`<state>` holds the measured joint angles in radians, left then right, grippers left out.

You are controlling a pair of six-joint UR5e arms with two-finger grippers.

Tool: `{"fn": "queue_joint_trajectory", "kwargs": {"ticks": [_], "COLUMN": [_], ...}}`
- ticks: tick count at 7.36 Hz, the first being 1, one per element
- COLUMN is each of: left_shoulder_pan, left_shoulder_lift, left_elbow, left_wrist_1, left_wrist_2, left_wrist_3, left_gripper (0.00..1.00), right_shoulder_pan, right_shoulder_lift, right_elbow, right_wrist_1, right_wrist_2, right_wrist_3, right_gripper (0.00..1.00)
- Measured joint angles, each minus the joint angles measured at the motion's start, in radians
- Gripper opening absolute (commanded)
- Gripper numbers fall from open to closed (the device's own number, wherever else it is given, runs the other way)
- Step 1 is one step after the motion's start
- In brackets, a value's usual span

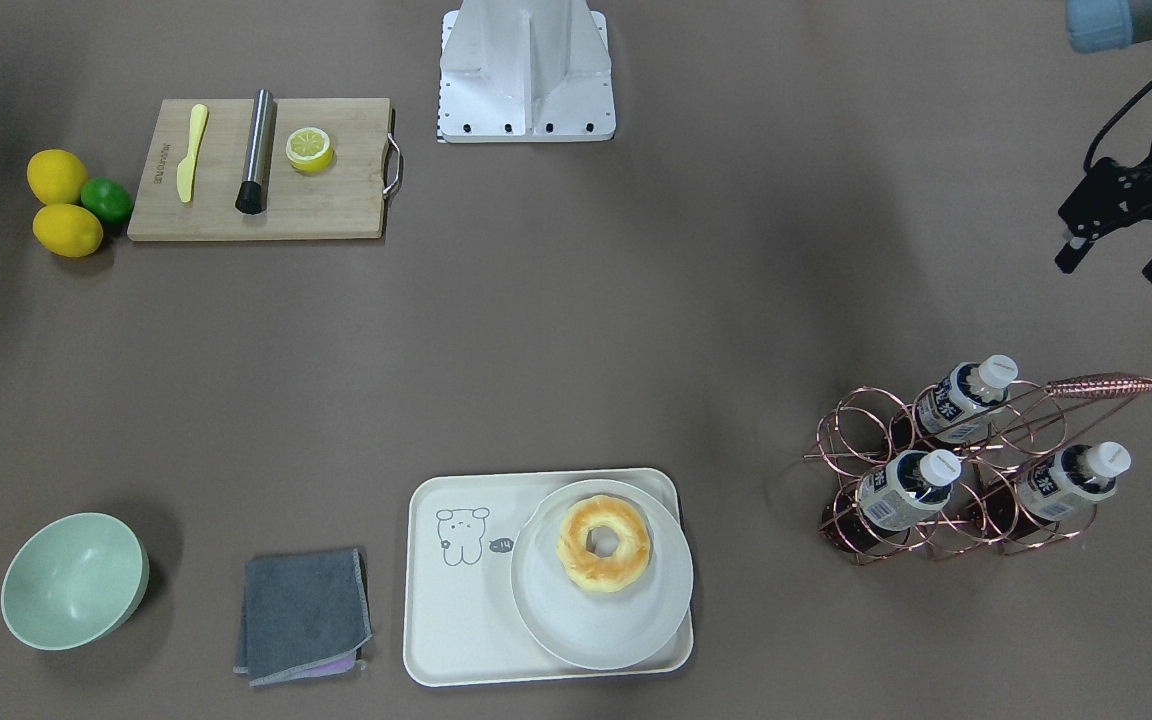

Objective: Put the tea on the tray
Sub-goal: 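Reach the left gripper down to a tea bottle in the copper rack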

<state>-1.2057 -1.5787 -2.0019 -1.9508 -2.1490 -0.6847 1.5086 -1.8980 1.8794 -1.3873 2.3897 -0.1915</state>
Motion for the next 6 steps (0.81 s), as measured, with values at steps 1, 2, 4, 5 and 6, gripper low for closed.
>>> {"fn": "queue_joint_trajectory", "kwargs": {"ticks": [1, 2, 4, 5, 6], "left_shoulder_pan": [0.058, 0.101, 0.143, 0.149, 0.160], "left_shoulder_lift": [-0.057, -0.104, -0.157, -0.174, -0.187], "left_elbow": [0.017, 0.043, 0.097, 0.120, 0.136], "left_wrist_1": [0.000, 0.000, -0.004, -0.005, -0.006], "left_wrist_2": [0.058, 0.106, 0.159, 0.189, 0.209], "left_wrist_3": [-0.054, -0.089, -0.109, -0.109, -0.109], "left_gripper": [0.96, 0.96, 0.92, 0.88, 0.87], "right_shoulder_pan": [0.000, -0.001, -0.001, -0.001, -0.001], "right_shoulder_lift": [0.000, 0.002, 0.004, 0.005, 0.004], "right_elbow": [-0.003, -0.007, -0.014, -0.015, -0.015], "right_wrist_1": [0.001, 0.001, 0.004, 0.005, 0.005], "right_wrist_2": [0.001, 0.002, 0.002, 0.002, 0.002], "right_wrist_3": [-0.004, -0.006, -0.006, -0.006, -0.006], "right_gripper": [1.00, 1.00, 1.00, 1.00, 1.00]}}
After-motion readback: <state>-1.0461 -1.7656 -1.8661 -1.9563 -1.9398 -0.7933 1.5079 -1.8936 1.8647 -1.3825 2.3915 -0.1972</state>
